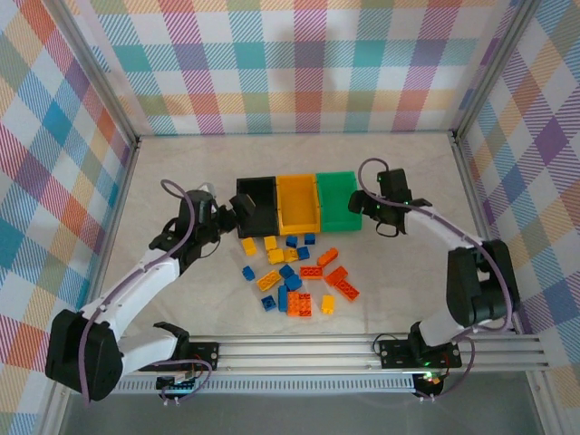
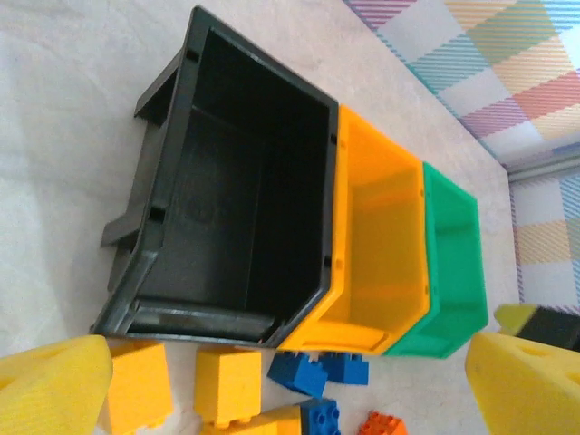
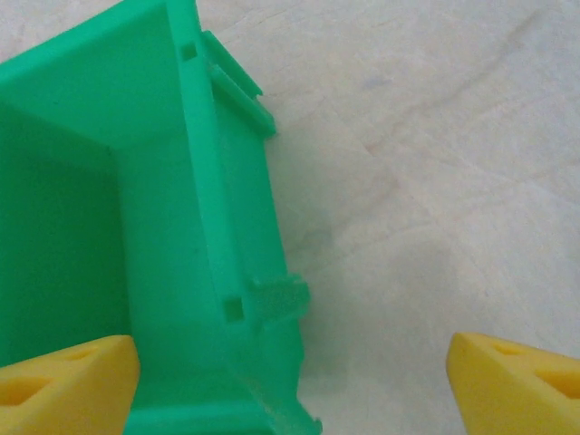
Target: Sort the legos into containers by color
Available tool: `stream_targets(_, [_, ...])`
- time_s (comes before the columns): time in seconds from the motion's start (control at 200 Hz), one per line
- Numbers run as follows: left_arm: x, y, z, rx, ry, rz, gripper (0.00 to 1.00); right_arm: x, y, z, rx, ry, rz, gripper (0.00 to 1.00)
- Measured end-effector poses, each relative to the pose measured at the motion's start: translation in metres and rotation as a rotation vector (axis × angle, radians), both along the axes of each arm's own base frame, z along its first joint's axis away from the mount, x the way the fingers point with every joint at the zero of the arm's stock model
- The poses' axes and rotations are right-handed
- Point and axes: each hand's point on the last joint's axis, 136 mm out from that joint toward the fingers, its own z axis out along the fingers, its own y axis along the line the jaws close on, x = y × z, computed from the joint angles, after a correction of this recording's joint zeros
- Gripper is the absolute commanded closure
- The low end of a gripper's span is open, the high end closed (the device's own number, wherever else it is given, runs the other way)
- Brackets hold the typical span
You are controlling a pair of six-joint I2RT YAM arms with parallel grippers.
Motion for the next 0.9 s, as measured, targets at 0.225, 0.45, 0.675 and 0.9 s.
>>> stream_targets(0.225, [-0.033, 0.006, 0.002, -0.01, -0.013, -0.022, 0.0, 0.003, 0.009, -0.004, -0.035, 0.011, 0.026, 0.14])
stream_targets(0.45, [-0.057, 0.0, 0.032, -0.049, -0.102, -0.069, 0.0, -0.062, 0.036, 0.017, -0.053, -0.011, 0.118, 0.14])
stream_targets(0.675, [-0.085, 0.004, -0.014, -0.044, 0.005, -0.092, 0.0, -0.157, 0.06, -0.022, -0.066, 0.129, 0.252, 0.13])
stream_targets(0.9, [-0.097, 0.008, -0.035, -0.037, 0.057, -0.088, 0.0, -0.177, 0.071, -0.032, 0.005, 0.172, 0.147, 0.23])
